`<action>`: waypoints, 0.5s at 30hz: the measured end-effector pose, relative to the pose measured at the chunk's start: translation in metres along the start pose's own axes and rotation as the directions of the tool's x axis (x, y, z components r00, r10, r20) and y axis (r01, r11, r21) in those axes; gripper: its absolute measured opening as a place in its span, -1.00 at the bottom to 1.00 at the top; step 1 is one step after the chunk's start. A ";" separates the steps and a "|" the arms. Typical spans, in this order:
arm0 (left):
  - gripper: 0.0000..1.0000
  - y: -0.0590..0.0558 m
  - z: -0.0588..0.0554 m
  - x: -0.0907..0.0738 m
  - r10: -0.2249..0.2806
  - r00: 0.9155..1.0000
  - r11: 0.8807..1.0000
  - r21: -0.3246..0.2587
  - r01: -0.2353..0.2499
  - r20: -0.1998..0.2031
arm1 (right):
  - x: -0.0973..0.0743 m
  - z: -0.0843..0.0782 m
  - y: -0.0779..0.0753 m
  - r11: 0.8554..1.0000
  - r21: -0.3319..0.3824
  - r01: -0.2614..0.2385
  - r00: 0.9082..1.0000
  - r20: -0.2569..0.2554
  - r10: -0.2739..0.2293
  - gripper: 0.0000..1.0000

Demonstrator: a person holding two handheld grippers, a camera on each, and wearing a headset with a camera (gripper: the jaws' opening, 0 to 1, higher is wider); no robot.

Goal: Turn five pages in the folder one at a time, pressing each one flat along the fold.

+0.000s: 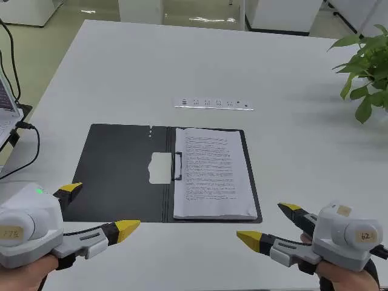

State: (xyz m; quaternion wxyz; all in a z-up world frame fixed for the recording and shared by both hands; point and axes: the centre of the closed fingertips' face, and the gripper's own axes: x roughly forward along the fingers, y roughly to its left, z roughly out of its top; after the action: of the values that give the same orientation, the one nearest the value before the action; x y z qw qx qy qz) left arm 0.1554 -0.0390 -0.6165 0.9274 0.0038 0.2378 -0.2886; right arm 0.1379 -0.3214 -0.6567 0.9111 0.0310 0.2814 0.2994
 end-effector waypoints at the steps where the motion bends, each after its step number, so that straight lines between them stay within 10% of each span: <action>1: 0.73 0.000 0.000 0.000 0.000 1.000 1.000 0.000 0.000 0.000 | 0.000 0.000 0.000 1.000 0.000 0.000 1.000 0.000 0.000 0.61; 15: 0.73 -0.001 -0.002 -0.001 -0.001 1.000 1.000 -0.004 0.001 -0.003 | -0.001 -0.001 0.000 1.000 0.004 0.001 1.000 -0.003 -0.001 0.61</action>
State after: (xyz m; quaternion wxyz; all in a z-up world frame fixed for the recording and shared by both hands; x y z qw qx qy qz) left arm 0.1535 -0.0389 -0.6181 0.9269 0.0022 0.2398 -0.2886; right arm 0.1368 -0.3226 -0.6570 0.9108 0.0322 0.2833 0.2986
